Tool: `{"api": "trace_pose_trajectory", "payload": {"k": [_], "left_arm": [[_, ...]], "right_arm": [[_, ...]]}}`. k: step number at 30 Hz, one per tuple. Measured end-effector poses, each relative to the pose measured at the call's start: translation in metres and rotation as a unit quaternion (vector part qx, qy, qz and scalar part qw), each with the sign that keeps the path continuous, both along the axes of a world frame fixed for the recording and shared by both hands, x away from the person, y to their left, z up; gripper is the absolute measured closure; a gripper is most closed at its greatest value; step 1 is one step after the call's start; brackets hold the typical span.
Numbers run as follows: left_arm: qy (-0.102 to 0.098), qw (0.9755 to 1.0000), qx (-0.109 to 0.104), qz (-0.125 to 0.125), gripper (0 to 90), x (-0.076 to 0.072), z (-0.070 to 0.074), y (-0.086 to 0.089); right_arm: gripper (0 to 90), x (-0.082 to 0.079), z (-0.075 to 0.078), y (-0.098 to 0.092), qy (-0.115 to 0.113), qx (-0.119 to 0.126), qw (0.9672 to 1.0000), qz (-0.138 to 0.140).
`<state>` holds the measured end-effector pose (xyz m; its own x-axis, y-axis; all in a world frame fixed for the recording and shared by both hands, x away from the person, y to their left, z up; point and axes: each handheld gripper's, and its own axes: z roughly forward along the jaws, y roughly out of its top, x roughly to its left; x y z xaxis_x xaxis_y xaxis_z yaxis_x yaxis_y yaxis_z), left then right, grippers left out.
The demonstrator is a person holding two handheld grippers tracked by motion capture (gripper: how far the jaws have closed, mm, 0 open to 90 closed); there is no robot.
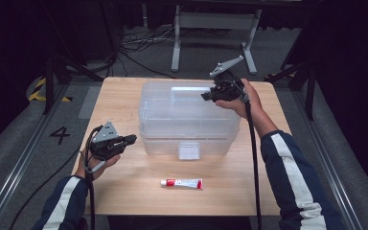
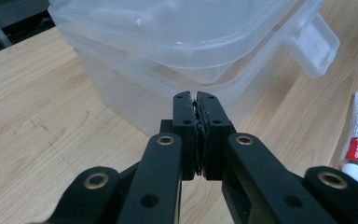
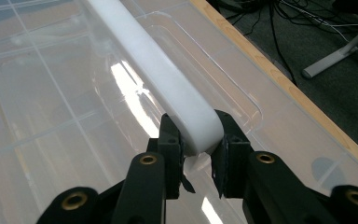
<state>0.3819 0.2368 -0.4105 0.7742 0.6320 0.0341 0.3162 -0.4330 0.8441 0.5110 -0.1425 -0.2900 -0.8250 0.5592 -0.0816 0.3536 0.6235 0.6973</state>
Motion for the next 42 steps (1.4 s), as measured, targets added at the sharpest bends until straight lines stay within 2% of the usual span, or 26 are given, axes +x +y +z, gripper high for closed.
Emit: {"api": "trace_pose_trajectory", "payload": {"k": [3,5,10,19,26,27,28,30,32,33,34,37,40,42], "left_arm": [[0.000,1.0000,-0.003,-0.003,88.6,0.002,-0.001,-0.003],[-0.001,1.0000,0.002,-0.002,89.5,0.003,-0.002,-0.005],[-0.004,0.9999,-0.013,-0.009,89.7,0.004,0.000,-0.008],[-0.009,0.9996,-0.027,-0.009,89.5,0.010,0.002,-0.014],[-0.015,0.9996,-0.021,-0.007,89.6,0.010,0.004,-0.015],[-0.016,0.9996,-0.021,-0.005,89.6,0.010,0.004,-0.015],[-0.016,0.9996,-0.021,-0.005,89.6,0.010,0.004,-0.015],[-0.017,0.9997,-0.018,-0.005,89.6,0.010,0.004,-0.015],[-0.018,0.9997,-0.019,-0.003,89.5,0.010,0.004,-0.015],[-0.018,0.9997,-0.019,-0.003,89.4,0.010,0.004,-0.015],[-0.019,0.9996,-0.019,-0.003,89.2,0.010,0.004,-0.016],[-0.021,0.9997,-0.014,-0.002,89.2,0.010,0.005,-0.016],[-0.022,0.9997,-0.013,-0.002,89.2,0.010,0.006,-0.016],[-0.024,0.9996,-0.011,-0.001,89.2,0.010,0.006,-0.016]], "right_arm": [[75.3,0.001,0.001,0.001,0.002,0.000,1.0000,-0.002],[75.2,0.001,0.001,0.001,0.003,0.000,1.0000,-0.002],[75.2,0.002,0.002,0.001,0.004,-0.003,1.0000,-0.003],[74.2,0.004,0.004,0.000,0.000,0.000,1.0000,-0.005],[72.5,0.004,0.005,0.001,-0.010,-0.005,0.9999,-0.008],[68.8,0.003,0.006,0.001,-0.017,-0.007,0.9998,-0.011],[68.8,0.003,0.006,0.001,-0.017,-0.007,0.9998,-0.011],[65.7,0.001,0.009,-0.003,-0.023,-0.001,0.9996,-0.013],[68.9,-0.001,0.011,-0.007,-0.025,0.005,0.9996,-0.013],[68.9,-0.001,0.011,-0.007,-0.025,0.005,0.9996,-0.013],[69.5,-0.006,0.011,-0.011,-0.035,-0.001,0.9994,-0.006],[67.6,-0.008,0.011,-0.020,-0.043,0.011,0.9990,-0.003],[65.7,-0.012,0.012,-0.031,-0.048,0.016,0.9986,-0.010],[64.9,-0.018,0.015,-0.039,-0.064,0.019,0.9977,-0.015]]}}
